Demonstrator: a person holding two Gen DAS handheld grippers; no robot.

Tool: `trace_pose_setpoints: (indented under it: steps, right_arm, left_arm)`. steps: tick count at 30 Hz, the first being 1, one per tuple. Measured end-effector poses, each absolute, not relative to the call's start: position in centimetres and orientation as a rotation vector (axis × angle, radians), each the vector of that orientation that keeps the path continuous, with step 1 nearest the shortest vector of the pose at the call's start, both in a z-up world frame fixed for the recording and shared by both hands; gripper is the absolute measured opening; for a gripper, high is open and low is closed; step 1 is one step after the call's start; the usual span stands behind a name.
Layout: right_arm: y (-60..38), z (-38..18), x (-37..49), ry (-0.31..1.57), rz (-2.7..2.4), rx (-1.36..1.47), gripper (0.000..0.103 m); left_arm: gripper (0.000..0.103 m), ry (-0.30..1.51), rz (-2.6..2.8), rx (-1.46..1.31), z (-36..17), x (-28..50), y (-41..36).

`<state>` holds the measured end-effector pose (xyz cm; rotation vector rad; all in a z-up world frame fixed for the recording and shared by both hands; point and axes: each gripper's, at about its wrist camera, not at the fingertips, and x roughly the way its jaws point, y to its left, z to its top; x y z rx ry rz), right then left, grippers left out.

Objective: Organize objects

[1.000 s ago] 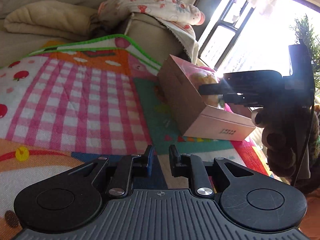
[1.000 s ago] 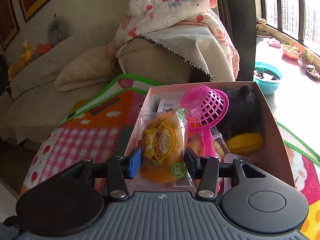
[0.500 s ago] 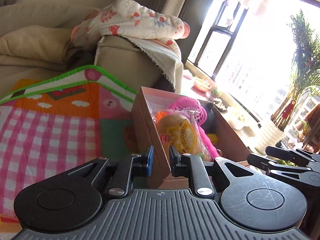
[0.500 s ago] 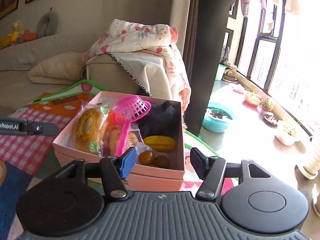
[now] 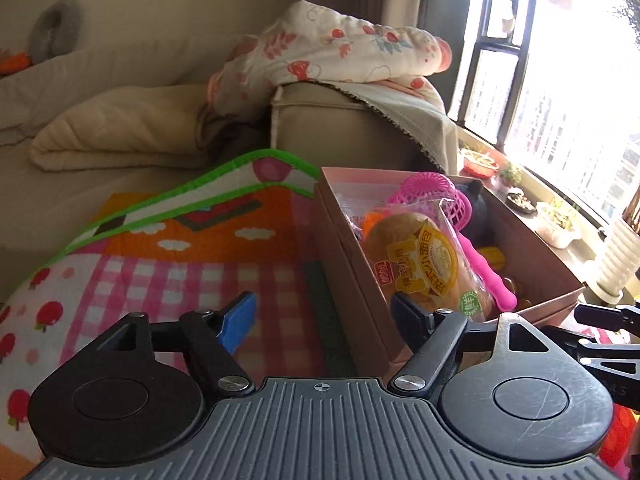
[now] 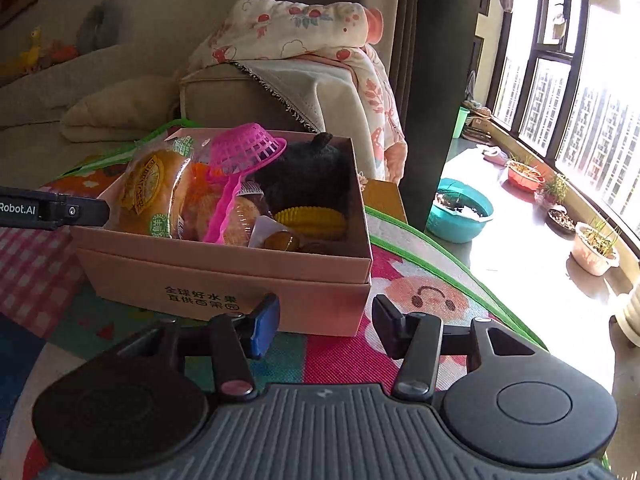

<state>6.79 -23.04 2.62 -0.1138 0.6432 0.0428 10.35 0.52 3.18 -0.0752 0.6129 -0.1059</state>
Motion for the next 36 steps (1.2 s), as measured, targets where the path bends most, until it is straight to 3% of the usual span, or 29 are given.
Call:
trace_pose_setpoints:
  steps: [2, 6, 8, 10, 11, 20, 25, 36]
  right_arm:
    - [-20.9, 2.9, 8.3, 0.626, 0.061, -0.145, 0.051]
    - [-18.3, 2.8, 10.4, 0.615, 0.001, -0.191, 0.052]
    - [-18.3, 3.1, 10.0, 0.633, 0.0, -0.156, 0.063]
    - [-18.5, 3.3, 8.4, 0.646, 0.04, -0.108, 0.096]
    - [-18.5, 3.3, 7.3, 0.648, 0.058, -0.086, 0.102]
    - [-15.5, 0.5, -1.4, 0.728, 0.08, -0.159, 0.103]
    - [-17.3, -0.7, -1.3, 0.713, 0.05, 0.003, 0.103]
    - [-17.1, -0.9, -1.7, 0.691, 0.034, -0.001, 0.103]
  left_arm:
    - [0.099, 0.601, -0.039, -0.093, 2.8, 11.7, 2.5]
    - [0.103, 0.604, -0.02, -0.154, 2.3, 13.8, 5.9]
    - [0.102, 0.572, -0.003, -0.172, 3.0, 12.8, 6.5]
    - [0.102, 0.513, -0.028, -0.168, 4.3, 10.5, 6.4]
    - [0.102, 0.498, -0.058, -0.16, 4.8, 9.2, 6.2]
    - [0.102, 0.64, -0.184, -0.051, 0.5, -3.6, 2.3]
    - [0.102, 0.684, -0.074, 0.01, -1.0, -3.2, 1.1]
    - [0.103, 0.69, -0.031, 0.019, -1.2, -2.9, 0.7]
